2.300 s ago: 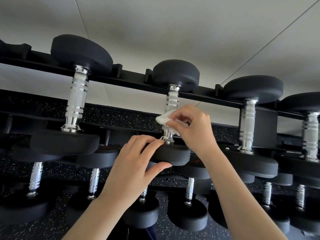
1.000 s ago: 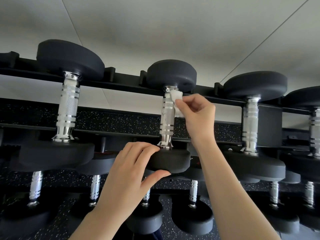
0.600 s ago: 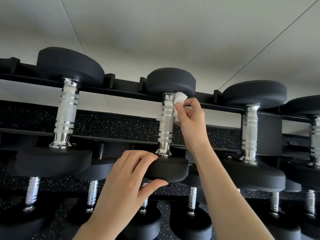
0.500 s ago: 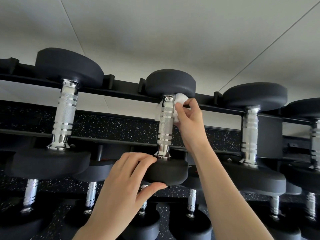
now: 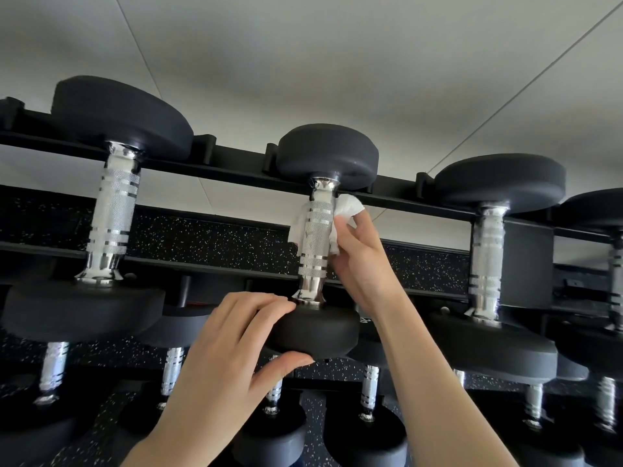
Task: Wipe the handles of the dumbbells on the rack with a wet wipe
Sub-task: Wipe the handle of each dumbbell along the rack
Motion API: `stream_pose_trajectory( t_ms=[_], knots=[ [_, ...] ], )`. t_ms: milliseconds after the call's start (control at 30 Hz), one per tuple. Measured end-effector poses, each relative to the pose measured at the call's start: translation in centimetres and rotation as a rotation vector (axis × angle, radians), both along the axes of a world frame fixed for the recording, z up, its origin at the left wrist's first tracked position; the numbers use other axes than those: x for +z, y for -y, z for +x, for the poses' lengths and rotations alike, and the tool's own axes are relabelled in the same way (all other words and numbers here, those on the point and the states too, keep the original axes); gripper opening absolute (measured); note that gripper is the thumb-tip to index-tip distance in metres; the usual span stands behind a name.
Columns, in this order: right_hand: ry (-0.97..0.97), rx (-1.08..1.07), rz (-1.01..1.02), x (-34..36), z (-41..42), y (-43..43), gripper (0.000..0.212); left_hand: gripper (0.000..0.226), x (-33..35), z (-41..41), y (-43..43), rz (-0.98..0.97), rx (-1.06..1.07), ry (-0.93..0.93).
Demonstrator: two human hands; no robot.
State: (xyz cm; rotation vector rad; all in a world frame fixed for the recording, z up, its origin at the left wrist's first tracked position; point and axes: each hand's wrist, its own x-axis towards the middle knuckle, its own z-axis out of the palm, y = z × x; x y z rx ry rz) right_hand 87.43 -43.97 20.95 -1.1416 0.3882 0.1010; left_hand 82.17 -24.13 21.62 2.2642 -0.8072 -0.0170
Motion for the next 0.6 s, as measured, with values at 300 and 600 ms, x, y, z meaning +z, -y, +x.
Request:
stream_pose_trajectory(
  t_ms=[300,600],
  knots=[
    [-0.061,0.061,-0.132,-0.7,-1.9,-0.1,0.033,0.049,0.1,0.1,0.0,0.003,0.000,0.005],
    [-0.124,0.194,-0.196,0.2,-3.5,0.3,0.029,0.051,0.2,0.1,0.0,-0.007,0.001,0.001]
  ],
)
